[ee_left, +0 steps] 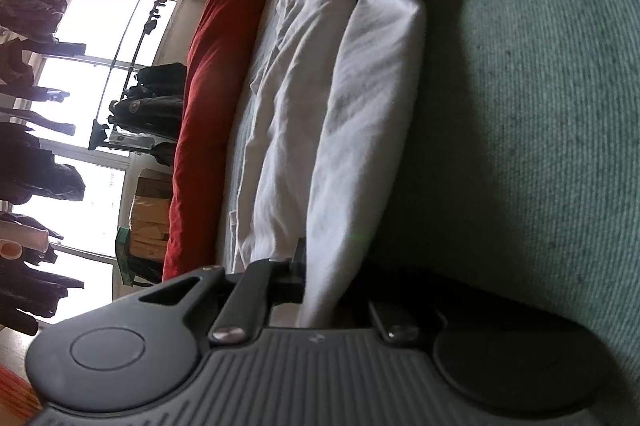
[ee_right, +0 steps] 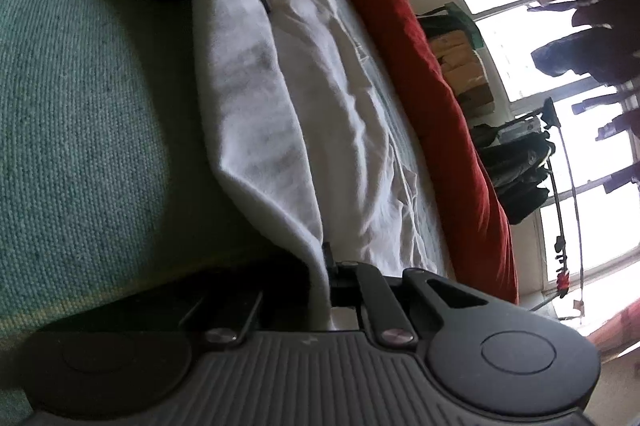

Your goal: Fold clothes

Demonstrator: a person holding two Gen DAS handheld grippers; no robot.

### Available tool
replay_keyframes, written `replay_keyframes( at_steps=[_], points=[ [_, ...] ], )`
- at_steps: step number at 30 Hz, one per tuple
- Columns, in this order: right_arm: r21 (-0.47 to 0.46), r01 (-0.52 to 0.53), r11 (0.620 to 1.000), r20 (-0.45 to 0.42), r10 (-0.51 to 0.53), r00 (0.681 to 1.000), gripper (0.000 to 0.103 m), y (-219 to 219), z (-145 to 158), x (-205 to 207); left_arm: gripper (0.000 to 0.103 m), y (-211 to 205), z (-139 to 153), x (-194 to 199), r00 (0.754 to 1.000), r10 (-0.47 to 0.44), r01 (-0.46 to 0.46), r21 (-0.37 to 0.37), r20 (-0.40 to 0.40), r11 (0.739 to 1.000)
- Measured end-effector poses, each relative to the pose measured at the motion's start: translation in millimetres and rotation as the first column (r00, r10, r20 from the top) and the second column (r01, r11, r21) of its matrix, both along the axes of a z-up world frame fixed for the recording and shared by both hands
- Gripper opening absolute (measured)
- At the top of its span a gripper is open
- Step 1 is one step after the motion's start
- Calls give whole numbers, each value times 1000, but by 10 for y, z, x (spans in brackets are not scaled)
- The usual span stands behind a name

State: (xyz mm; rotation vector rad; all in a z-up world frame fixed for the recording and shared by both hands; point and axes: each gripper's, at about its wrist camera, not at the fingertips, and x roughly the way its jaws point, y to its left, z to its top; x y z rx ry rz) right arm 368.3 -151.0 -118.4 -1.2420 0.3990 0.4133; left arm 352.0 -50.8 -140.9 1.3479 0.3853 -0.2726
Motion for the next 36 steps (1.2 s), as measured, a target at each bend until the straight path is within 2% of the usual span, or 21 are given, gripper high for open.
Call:
replay_keyframes(
  at_steps=[9, 22, 29, 36],
  points=[
    [-52, -16, 999, -10, 16, 1000, 9, 17, -24, -36, 0, 18, -11, -23, 1000, -2, 2, -2, 4, 1000],
    [-55, -25, 998, -2, 25, 1000, 8, 0, -3, -23, 0, 23, 39, -21, 1000, -3, 3, 0, 22, 1000],
    [-79, -43, 996, -5, 43, 999, 5, -39, 129, -118, 0, 34, 233, -46, 1000, -11, 11, 12, 22, 1000],
    [-50, -56, 997, -4, 56, 998, 5, -110, 419, -288, 0, 29, 394, -267, 999, -34, 34, 17, 19, 999]
  ],
)
